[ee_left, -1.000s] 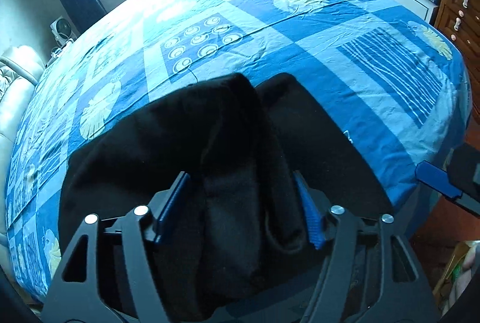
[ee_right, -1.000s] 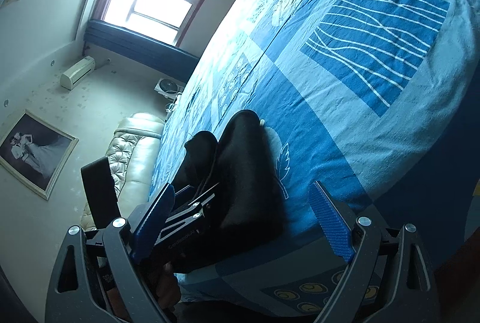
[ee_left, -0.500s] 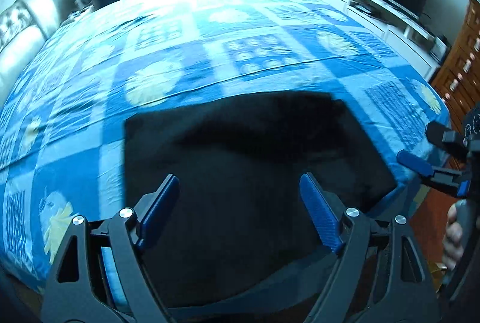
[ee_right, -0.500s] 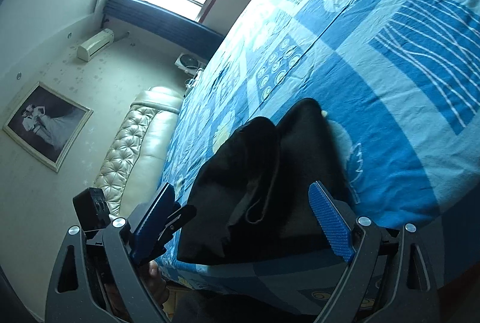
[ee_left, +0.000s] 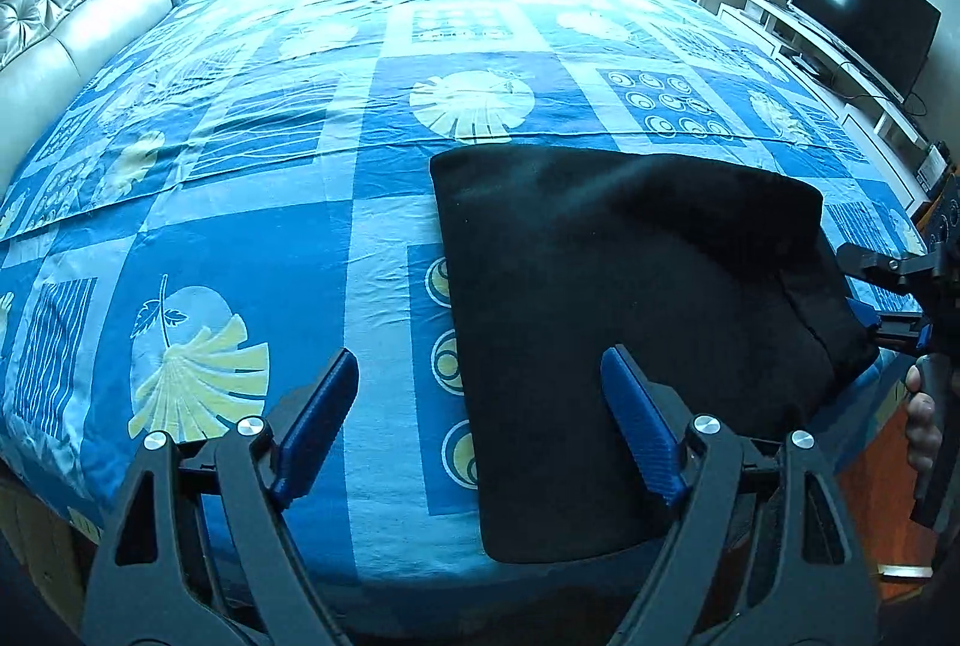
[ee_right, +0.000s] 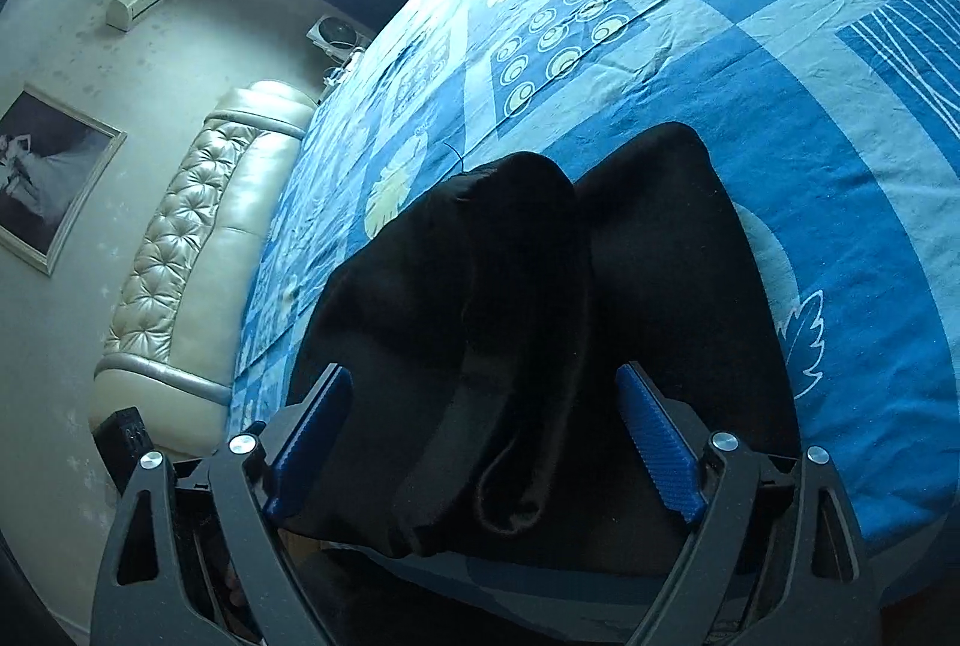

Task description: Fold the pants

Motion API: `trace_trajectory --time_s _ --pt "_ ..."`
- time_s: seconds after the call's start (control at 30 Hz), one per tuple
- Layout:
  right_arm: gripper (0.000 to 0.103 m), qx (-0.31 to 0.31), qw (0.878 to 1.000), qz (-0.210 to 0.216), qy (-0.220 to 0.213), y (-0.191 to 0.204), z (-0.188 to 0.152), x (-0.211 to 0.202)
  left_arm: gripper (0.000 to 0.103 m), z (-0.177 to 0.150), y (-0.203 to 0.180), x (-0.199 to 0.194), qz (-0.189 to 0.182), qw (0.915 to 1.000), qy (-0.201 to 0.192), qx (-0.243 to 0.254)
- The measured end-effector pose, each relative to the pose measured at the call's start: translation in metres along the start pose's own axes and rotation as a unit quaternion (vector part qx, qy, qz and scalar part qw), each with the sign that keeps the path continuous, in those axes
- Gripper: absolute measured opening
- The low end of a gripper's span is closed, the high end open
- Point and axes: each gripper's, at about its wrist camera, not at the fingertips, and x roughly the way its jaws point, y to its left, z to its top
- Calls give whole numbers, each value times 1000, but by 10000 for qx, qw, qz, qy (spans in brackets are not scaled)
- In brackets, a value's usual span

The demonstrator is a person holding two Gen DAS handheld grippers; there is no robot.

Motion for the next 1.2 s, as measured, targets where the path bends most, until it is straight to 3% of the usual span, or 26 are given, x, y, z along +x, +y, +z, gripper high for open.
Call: trace_trajectory --time_s 0.03,0.07,0.1,0.17,0.2,0.33,0.47,0.67,0.77,0.83,0.9,0.97,1.03,1.2 --pt "68 8 10000 -56 10 -2 2 -1 83 -1 1 -1 -7 10000 -14 -5" --pt "51 32 9999 -106 30 -6 3 -1 83 -2 2 -1 -28 10000 -27 -17" --pt "46 90 9998 -121 119 -10 4 1 83 -2 4 -1 -47 10000 -32 -30" --pt "25 75 9995 -47 295 -12 2 8 83 -3 7 1 -76 9999 -35 -68" --pt "19 -14 9991 -40 431 -9 1 13 83 -3 8 1 -88 9999 -34 -87" --pt "12 -187 9990 72 389 3 1 10 84 -4 16 2 -83 9998 -28 -160" --pt "9 -286 9995 111 30 11 9 -10 84 -3 23 1 -31 9998 -29 -194" --pt "0 -358 9985 -272 -297 -4 20 -41 84 -3 28 5 -27 9997 16 -254" --pt "0 -119 9987 -372 -336 -28 22 -51 84 -4 27 8 -61 9996 45 -263" --pt "0 96 9999 -108 -56 -41 19 -47 84 -5 25 9 -55 9997 55 -220" --pt "8 350 9991 170 136 -45 14 -39 84 -5 25 9 -38 9998 44 -204" --pt "58 324 9994 49 149 -44 12 -34 84 -4 27 10 -33 9997 57 -249" --pt "63 395 9989 216 112 -43 13 -30 84 -4 30 12 -18 9996 80 -288" --pt "63 415 9981 320 314 -40 22 -7 84 -6 35 14 25 9994 134 -323"
